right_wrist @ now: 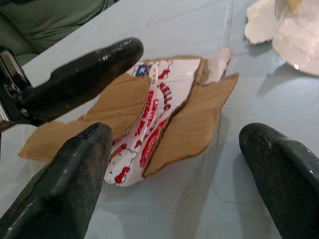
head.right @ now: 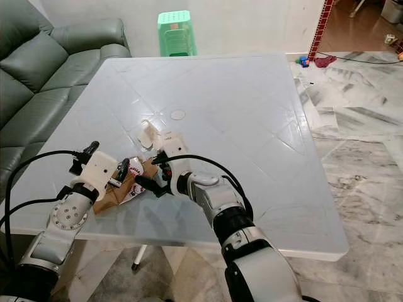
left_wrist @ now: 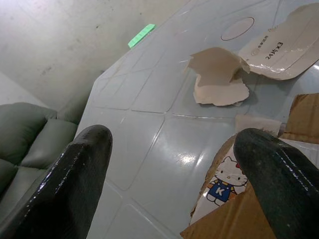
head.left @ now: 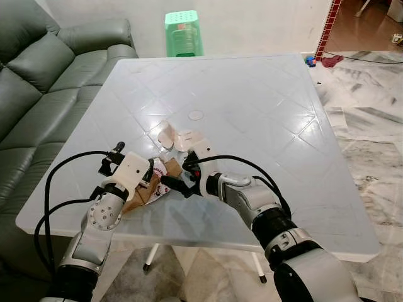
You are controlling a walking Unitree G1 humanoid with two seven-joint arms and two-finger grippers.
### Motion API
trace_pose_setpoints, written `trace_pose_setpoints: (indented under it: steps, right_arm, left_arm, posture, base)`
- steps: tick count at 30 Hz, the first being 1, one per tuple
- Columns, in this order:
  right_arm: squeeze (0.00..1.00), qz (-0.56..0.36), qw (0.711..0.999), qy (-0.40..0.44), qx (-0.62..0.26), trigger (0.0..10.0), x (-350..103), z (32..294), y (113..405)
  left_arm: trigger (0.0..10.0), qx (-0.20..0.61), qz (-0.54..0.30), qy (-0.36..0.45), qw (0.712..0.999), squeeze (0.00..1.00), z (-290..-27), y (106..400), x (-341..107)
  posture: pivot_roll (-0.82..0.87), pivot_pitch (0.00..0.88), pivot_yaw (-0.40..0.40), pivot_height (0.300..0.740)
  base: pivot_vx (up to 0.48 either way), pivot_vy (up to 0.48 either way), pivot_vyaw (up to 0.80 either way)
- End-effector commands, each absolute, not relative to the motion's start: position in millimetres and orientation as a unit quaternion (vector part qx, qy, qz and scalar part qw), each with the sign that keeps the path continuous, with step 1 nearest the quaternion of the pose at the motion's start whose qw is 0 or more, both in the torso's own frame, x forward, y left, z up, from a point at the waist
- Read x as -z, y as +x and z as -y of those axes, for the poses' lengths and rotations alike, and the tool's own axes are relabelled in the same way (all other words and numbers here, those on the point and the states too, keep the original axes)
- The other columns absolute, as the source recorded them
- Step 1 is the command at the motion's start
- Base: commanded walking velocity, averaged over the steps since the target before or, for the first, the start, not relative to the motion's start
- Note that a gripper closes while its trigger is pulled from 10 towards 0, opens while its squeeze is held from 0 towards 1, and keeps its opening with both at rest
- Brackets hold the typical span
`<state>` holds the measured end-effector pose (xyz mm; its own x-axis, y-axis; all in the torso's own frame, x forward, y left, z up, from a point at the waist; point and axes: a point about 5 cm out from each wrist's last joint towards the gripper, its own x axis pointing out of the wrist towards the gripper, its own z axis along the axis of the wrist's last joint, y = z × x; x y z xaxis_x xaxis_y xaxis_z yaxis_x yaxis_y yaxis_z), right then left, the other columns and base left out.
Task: Picking trash to rubbish bin
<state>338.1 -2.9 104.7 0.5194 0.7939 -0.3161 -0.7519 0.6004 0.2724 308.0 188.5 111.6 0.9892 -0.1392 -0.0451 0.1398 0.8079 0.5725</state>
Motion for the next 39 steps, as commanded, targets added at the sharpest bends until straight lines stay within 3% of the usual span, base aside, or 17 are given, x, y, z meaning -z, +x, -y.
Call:
trace_pose_setpoints:
  steps: [1, 2, 3, 4, 39]
  right_arm:
    - [0.0, -0.201, 0.866, 0.053, -0.454, 10.0, -109, -9, 336]
    - [0.0, -0.201, 0.866, 0.057, -0.454, 9.2, -110, -10, 336]
    - [0.0, -0.201, 0.866, 0.06, -0.454, 9.2, -110, -11, 336]
    - [0.0, -0.201, 0.866, 0.064, -0.453, 0.0, -110, -12, 336]
    - [0.0, -0.201, 0.867, 0.097, -0.445, 0.0, -109, -13, 337]
  left_arm:
    - [10.0, 0.08, -0.003, 0.3, 0.95, 0.0, -188, 310, -112]
    - [10.0, 0.08, -0.002, 0.3, 0.95, 0.0, -188, 310, -112]
    - [10.0, 0.08, -0.002, 0.3, 0.95, 0.0, -188, 310, -112]
    - [10.0, 0.08, -0.002, 0.3, 0.951, 0.0, -188, 310, -112]
    - [10.0, 0.069, -0.004, 0.29, 0.955, 0.0, -187, 308, -109]
  posture:
    - [0.1, 0.041, 0.085, 0.74]
    - [0.1, 0.041, 0.085, 0.74]
    - [0.1, 0.041, 0.085, 0.74]
    - [0.1, 0.04, 0.084, 0.74]
    - [0.1, 0.041, 0.074, 0.74]
  base:
    - [0.0, 0.0, 0.0]
    - [0.0, 0.0, 0.0]
    - [0.0, 0.0, 0.0]
    - [0.0, 0.0, 0.0]
    - [0.0, 0.0, 0.0]
